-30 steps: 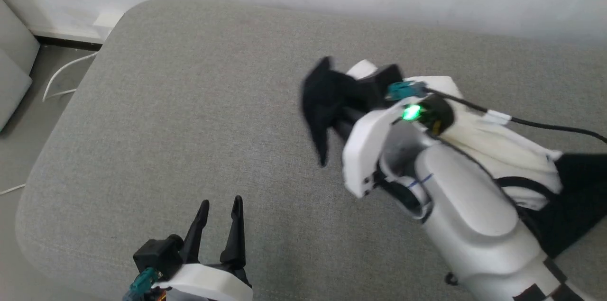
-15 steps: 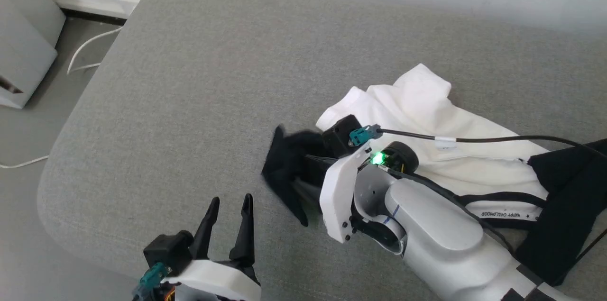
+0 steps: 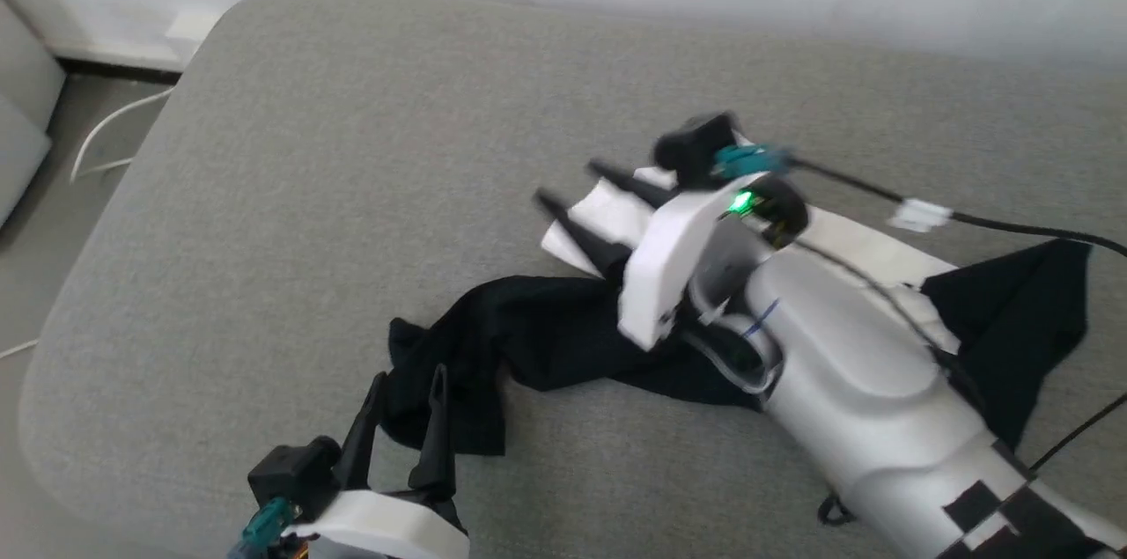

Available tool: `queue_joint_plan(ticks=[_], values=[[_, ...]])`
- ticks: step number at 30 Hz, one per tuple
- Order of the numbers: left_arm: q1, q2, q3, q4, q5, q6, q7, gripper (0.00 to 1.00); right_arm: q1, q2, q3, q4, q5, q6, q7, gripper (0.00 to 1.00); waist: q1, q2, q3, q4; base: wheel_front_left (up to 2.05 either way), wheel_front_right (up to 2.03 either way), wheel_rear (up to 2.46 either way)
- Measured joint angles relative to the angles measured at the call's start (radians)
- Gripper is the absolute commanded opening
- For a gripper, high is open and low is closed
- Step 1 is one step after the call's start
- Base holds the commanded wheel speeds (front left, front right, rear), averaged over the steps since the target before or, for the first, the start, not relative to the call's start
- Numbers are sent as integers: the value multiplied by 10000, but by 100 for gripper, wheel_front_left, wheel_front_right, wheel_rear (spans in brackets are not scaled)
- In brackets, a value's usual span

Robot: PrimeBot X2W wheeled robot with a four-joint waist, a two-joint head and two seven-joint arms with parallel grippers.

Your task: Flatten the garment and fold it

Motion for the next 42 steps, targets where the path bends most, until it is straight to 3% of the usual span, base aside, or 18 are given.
queue_joint_plan(ticks=[4,8,14,17,23,31,37,42], values=[[161,38,42,-121,23,2,0,100,277,-130,-1981,167,-1371,0,-1312,100,-1,0,-165,-383,0,0,0],[353,128,71,-267,75,13,0,100,1646,-416,-4591,-357,-2993,0,-2481,100,-1,0,-306,-787,0,0,0],[514,188,94,-585,79,46,0,100,5016,-146,-8567,-3112,-5653,0,-3126,100,-1,0,-456,-1341,0,0,0],[623,265,90,-673,79,46,0,100,6499,-107,-9505,-4360,-5820,-2,-3216,100,-2,0,-482,-1599,0,0,0],[738,399,125,-909,77,38,0,100,8213,-82,-9724,-5055,-5185,0,-3384,100,-1,0,-481,-2028,0,0,0],[619,732,65,-1250,485,61,176,100,8703,-61,-9315,-5078,-4589,0,-3463,100,0,0,-300,-2403,0,0,0],[-1006,1501,-397,-1279,1104,-111,1674,100,8594,-63,-9240,-5225,-4566,0,-3471,100,1,0,50,-2489,0,0,0],[-2420,2098,-1235,-355,1540,-702,4115,100,8453,-63,-9185,-5216,-4567,0,-3471,100,1,0,414,-2493,0,0,0]])
